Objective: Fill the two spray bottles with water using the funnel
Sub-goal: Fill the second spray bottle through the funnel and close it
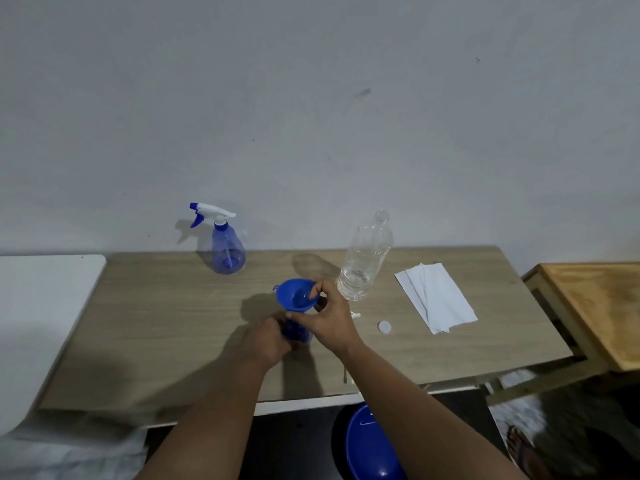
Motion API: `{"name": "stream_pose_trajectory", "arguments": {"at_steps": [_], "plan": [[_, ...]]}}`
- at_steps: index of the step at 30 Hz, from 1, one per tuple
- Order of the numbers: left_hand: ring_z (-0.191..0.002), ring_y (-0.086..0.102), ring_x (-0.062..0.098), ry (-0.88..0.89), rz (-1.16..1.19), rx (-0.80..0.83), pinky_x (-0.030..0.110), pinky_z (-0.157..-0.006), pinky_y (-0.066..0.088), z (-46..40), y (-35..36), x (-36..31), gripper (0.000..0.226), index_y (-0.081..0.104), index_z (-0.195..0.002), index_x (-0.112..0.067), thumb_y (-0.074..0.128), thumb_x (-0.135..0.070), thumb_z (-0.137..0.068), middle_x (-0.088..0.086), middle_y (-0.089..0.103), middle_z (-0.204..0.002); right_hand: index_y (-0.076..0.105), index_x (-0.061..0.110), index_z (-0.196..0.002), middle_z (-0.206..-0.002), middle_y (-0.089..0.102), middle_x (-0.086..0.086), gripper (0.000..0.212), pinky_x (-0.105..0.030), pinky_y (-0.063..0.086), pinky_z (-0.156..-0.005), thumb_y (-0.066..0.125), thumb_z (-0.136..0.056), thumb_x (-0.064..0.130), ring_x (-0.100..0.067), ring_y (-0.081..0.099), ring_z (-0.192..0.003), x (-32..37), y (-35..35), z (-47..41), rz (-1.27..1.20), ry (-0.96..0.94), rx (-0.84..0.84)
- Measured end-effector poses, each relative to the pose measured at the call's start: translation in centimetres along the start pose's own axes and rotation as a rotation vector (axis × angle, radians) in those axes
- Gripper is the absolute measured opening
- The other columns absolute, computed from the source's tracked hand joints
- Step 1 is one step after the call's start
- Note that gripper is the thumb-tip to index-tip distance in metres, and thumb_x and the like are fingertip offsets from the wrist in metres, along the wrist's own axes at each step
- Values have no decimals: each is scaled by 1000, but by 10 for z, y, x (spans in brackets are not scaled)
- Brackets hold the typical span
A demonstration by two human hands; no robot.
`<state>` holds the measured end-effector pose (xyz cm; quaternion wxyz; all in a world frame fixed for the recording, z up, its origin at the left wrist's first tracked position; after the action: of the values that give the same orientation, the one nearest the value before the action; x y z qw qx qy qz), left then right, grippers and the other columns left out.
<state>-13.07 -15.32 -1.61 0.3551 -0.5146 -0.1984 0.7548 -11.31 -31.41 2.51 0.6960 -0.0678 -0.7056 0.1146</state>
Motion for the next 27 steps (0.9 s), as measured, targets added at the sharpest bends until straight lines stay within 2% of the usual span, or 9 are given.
{"name": "stream_pose_trajectory", "arguments": {"at_steps": [3,6,8,10,12,16,20,25,27], "plan": [[-81,68,10,-26,-12,-18,34,-79,58,-6,4,4,30,64,-97,-39,75,-47,-70,-14,72,-87,53,32,-122,-129,59,12,75,-38,53,-104,98,-61,28,-12,61,-121,-1,-2,8,78,10,48],[-79,65,11,3,16,-53,31,-74,55,2,0,-7,9,65,-88,-41,68,-40,-80,-12,70,-83,40,36,-151,-139,54,18,111,-23,48,-107,101,-59,36,-3,55,-127,3,-3,13,101,49,91],[-78,65,10,8,6,-54,30,-72,54,0,2,-6,7,64,-86,-42,67,-39,-80,-13,69,-81,40,34,-154,-137,55,19,110,-17,45,-104,100,-62,35,-5,55,-127,5,-4,14,98,86,110],[-77,66,11,-21,-44,-57,36,-75,58,-4,3,-2,18,64,-93,-39,68,-41,-76,-12,70,-82,46,35,-146,-128,56,25,95,-6,43,-96,99,-67,28,0,57,-120,5,-6,13,102,92,100],[-75,67,10,-30,-73,-65,37,-74,59,-14,9,8,24,64,-97,-37,69,-42,-74,-12,70,-82,48,39,-137,-122,58,29,87,-2,44,-89,98,-68,23,9,58,-114,3,-7,12,88,87,88],[-76,66,10,-21,-67,-75,33,-71,57,-17,9,4,20,64,-97,-35,68,-40,-79,-13,70,-85,51,33,-137,-122,64,26,86,-7,47,-94,98,-66,20,9,59,-117,-1,-5,8,47,81,72],[-80,64,10,25,-23,-70,32,-73,53,-18,5,-5,10,61,-88,-40,68,-35,-84,-14,67,-84,51,31,-138,-126,66,20,89,-27,51,-107,99,-63,23,-1,61,-121,-6,-5,2,29,67,45],[-85,65,17,46,16,-90,30,-74,49,-21,3,-17,16,57,-90,-39,70,-29,-87,-12,64,-83,54,32,-136,-126,67,17,85,-37,51,-110,99,-65,26,-4,62,-122,-6,-8,-5,2,65,29],[-79,62,15,49,21,-103,25,-66,44,-23,3,-22,20,53,-85,-40,68,-27,-89,-16,59,-76,53,32,-137,-127,66,16,86,-41,51,-110,99,-64,28,-3,61,-122,-6,-9,-8,-2,66,20]]}}
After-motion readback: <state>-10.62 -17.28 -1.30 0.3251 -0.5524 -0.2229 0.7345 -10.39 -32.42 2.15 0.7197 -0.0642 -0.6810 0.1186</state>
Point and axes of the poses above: each hand's wrist, its own z-axis away from the middle knuckle, its own y-axis out of the palm, x = y × z, the point moved 1 cm from there along -z, towards the middle knuckle
